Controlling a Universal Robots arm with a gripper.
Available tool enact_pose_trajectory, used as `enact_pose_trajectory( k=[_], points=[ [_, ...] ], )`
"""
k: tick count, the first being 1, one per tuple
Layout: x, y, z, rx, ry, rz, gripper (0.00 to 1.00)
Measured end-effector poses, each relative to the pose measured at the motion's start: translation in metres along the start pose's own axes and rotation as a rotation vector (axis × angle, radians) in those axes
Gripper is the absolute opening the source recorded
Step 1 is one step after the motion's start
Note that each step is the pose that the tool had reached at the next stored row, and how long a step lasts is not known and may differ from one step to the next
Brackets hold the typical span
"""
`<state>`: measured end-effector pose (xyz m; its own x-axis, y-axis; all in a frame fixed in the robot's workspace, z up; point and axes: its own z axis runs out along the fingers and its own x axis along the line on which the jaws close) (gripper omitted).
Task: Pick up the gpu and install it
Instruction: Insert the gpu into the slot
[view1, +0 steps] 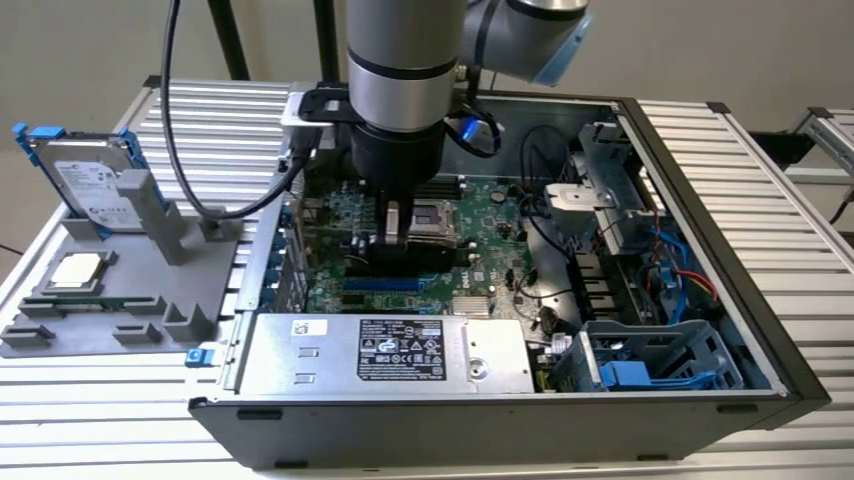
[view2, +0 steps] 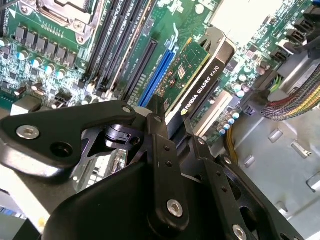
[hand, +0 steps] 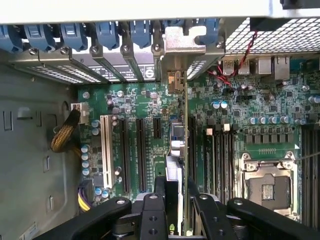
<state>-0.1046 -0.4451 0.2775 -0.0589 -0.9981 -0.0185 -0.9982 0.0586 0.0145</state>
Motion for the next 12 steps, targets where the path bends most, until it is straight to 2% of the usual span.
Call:
enact_pose_trajectory(
  k=[12],
  points=[
    [0.0003, 0.0025, 0.0089, -0.0047, 0.0002, 0.000, 0.00]
  ],
)
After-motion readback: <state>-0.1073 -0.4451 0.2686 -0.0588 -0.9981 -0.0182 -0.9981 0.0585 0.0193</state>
